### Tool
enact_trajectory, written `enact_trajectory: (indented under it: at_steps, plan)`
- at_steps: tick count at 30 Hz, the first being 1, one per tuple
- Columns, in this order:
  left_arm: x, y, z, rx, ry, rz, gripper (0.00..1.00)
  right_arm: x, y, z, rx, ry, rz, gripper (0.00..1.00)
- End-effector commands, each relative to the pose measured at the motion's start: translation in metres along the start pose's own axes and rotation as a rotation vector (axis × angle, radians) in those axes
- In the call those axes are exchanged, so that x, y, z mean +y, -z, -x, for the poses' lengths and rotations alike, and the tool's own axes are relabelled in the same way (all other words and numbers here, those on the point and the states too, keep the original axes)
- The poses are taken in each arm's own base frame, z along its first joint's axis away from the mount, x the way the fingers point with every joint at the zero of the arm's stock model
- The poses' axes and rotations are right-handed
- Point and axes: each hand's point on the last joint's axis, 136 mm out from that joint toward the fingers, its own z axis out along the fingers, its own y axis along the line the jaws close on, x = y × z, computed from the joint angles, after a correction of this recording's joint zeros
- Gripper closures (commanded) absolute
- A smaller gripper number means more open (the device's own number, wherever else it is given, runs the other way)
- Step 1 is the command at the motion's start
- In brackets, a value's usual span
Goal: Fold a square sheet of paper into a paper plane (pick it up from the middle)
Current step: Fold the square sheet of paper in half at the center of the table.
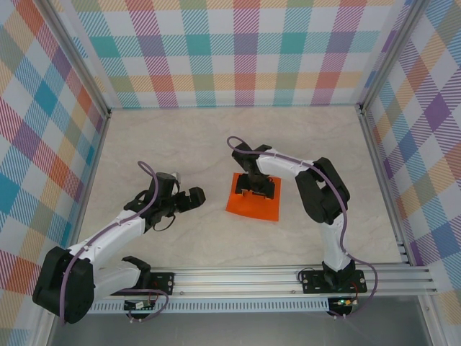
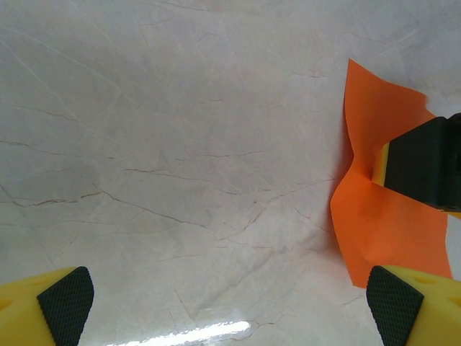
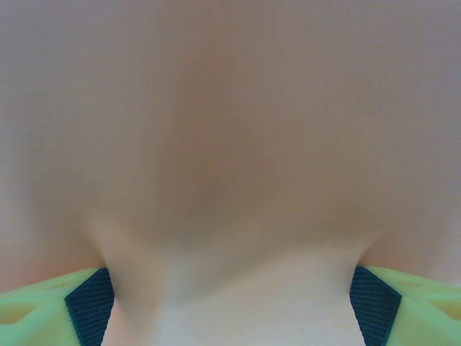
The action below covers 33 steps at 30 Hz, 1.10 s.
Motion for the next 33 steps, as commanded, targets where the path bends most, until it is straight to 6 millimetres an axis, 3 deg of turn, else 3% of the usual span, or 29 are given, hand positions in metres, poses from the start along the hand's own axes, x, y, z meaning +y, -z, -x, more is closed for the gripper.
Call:
enact_trajectory:
  at_steps: [1,9,19,33]
  plan:
    - [-0.011,0.004,0.007,-0.017,-0.017,-0.034,0.0,-0.016,-0.042,-0.028,0.122,0.019,-0.089,0.13]
    - [-0.011,0.004,0.008,-0.017,-0.017,-0.035,0.0,-0.006,-0.021,-0.018,0.083,0.049,-0.054,0.18]
    - [-0.013,0.004,0.008,-0.008,-0.023,-0.039,0.0,0.004,0.027,-0.012,0.01,0.07,0.0,0.0]
    - [-0.011,0.004,0.004,0.002,-0.023,-0.038,0.0,-0.005,-0.006,-0.049,0.109,0.072,-0.021,0.0]
